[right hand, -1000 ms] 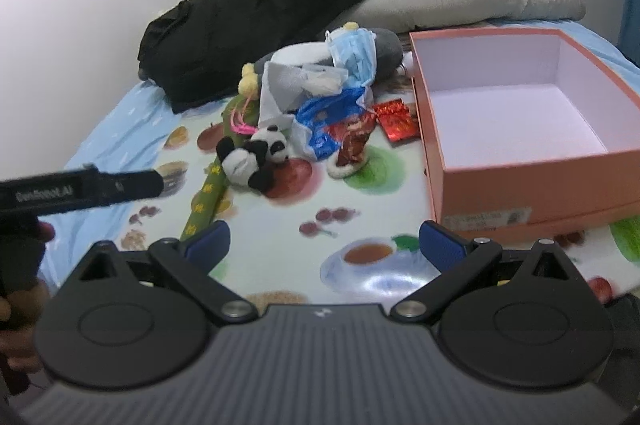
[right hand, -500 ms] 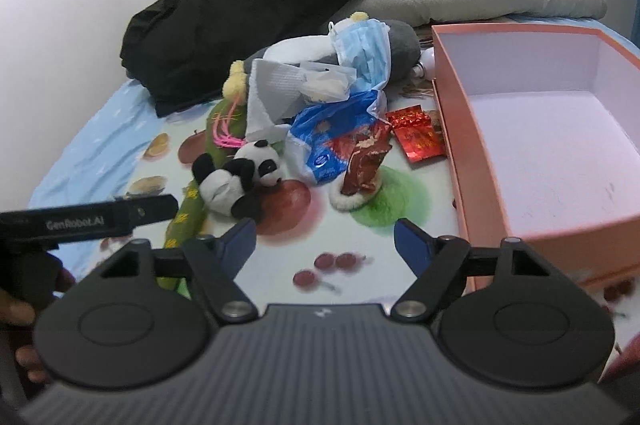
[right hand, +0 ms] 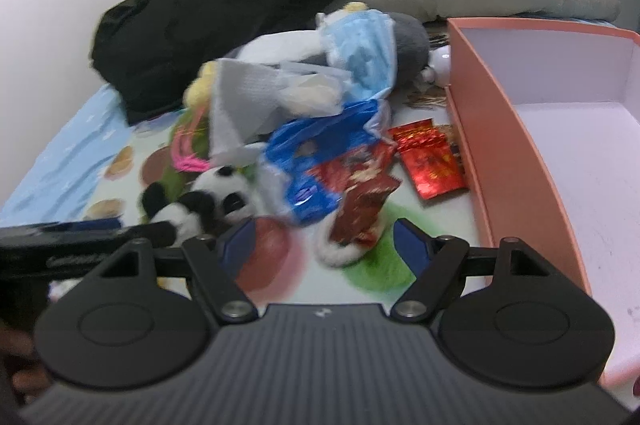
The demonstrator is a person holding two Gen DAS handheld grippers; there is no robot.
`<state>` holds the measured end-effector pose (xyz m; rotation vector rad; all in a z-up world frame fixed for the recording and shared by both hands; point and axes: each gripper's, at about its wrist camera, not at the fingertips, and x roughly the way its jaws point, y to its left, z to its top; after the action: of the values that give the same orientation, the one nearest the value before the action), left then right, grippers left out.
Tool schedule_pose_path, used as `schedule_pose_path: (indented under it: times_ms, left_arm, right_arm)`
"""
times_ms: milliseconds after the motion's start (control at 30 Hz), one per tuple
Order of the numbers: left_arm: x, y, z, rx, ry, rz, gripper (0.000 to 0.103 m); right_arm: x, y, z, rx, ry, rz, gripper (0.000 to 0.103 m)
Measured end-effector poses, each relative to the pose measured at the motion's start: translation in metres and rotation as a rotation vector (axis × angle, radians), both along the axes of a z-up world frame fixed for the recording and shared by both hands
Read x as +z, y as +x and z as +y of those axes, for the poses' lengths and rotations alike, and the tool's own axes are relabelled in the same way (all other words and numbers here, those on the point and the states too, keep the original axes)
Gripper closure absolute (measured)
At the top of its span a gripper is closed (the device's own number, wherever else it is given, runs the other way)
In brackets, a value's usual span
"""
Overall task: Organize soft objects
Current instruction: 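Grasp the brown candy packet with the right tool while the left tool grasps the panda plush, then carry the candy packet with the right tool while the left tool carries the panda toward the pink box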
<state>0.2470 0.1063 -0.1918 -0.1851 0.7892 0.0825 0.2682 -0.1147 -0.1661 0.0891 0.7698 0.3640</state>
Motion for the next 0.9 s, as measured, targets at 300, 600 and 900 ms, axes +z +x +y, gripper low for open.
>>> schedule_pose_path:
  times_ms: [300, 600, 900]
  left_arm:
    - [-0.011, 0.019, 0.002, -0.006, -0.014, -0.004, 0.035]
    - [-0.013, 0.023, -0.008, -0.004, 0.020, -0.018, 0.057]
    - [0.002, 0.002, -0.017, 0.011, 0.004, -0.042, 0.074]
  right_arm:
    - [-0.032, 0.045, 0.013, -0.008, -0.068, 0.031, 0.034]
    - [-0.042, 0.059, 0.016, 0.025, -0.073, 0.053, 0.067]
    - [-0.015, 0.034, 0.004, 0.029, -0.059, 0.014, 0.068]
